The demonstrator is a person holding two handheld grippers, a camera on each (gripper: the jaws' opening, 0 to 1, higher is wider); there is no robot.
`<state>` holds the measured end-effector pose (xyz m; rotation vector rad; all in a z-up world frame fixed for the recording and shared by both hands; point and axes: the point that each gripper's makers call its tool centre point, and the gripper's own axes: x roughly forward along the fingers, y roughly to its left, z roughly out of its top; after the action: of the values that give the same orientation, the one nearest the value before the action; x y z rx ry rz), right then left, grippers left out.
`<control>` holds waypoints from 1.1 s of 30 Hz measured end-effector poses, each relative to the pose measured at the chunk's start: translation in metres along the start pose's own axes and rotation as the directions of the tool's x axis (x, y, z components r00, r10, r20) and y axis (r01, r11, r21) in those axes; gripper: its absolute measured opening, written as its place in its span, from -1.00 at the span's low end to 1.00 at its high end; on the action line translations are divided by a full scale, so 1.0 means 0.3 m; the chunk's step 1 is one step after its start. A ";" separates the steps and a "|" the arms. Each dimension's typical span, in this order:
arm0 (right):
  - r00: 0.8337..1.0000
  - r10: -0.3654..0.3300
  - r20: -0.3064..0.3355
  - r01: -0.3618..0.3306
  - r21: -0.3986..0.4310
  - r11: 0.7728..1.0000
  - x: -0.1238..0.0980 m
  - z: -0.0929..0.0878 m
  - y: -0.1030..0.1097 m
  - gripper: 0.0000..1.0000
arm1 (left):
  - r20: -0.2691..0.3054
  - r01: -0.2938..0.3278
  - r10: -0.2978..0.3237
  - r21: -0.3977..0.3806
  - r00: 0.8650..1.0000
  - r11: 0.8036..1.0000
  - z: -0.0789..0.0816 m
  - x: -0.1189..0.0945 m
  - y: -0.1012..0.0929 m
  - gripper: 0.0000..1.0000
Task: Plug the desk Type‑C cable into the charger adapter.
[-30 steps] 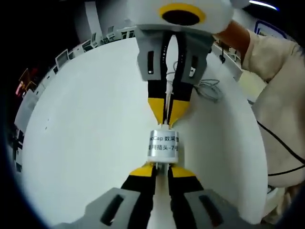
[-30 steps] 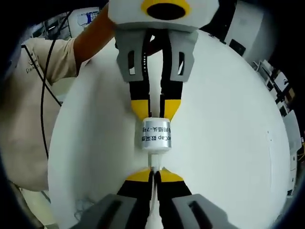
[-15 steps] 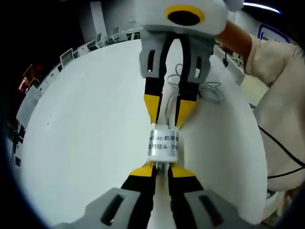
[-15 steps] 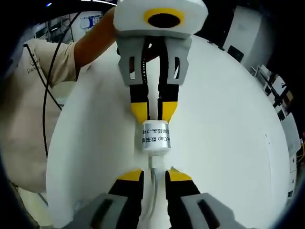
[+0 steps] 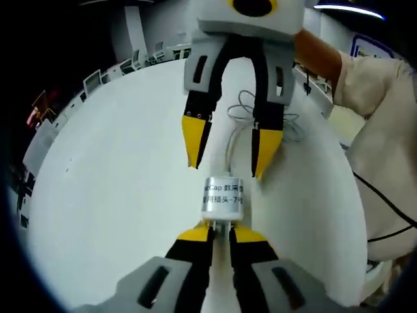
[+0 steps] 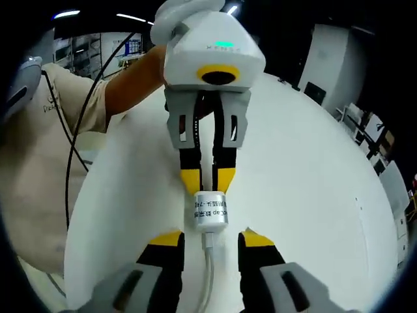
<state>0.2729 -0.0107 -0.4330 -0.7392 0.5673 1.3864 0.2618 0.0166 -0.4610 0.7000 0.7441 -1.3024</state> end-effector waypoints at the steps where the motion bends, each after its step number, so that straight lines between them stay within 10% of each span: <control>1: 1.000 -0.003 0.019 0.003 0.003 1.000 -0.009 0.006 0.002 -0.32 | 0.007 0.002 -0.002 0.002 1.000 1.000 -0.004 -0.005 0.006 -0.76; 11: 0.978 -0.115 0.172 0.107 0.056 0.993 -0.128 0.027 -0.024 -0.30 | 0.150 -0.018 0.022 -0.033 0.989 0.999 0.011 -0.039 0.057 -0.55; 17: 0.925 -0.236 0.299 0.205 0.133 0.970 -0.233 0.038 -0.085 -0.21 | 0.286 -0.038 0.055 -0.065 0.957 0.997 0.032 -0.099 0.059 -0.43; 20: 0.887 -0.299 0.353 0.254 0.170 0.952 -0.292 0.042 -0.095 -0.23 | 0.367 -0.070 0.096 -0.082 0.925 0.994 0.054 -0.141 0.066 -0.38; 25: 0.805 -0.407 0.432 0.327 0.249 0.912 -0.379 0.050 -0.118 -0.21 | 0.518 -0.178 0.223 -0.137 0.826 0.975 0.081 -0.236 0.113 -0.24; 29: 0.784 -0.434 0.444 0.352 0.258 0.900 -0.417 0.018 -0.113 -0.13 | 0.551 -0.210 0.260 -0.154 0.793 0.966 0.064 -0.269 0.116 -0.08; 33: 0.717 -0.511 0.474 0.387 0.339 0.857 -0.483 -0.004 -0.129 -0.11 | 0.603 -0.273 0.355 -0.227 0.715 0.935 0.064 -0.328 0.152 -0.02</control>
<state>0.2947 -0.1084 -0.3213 -0.2391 0.0550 0.9790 0.2977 0.0643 -0.3685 0.2257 0.1260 -1.0621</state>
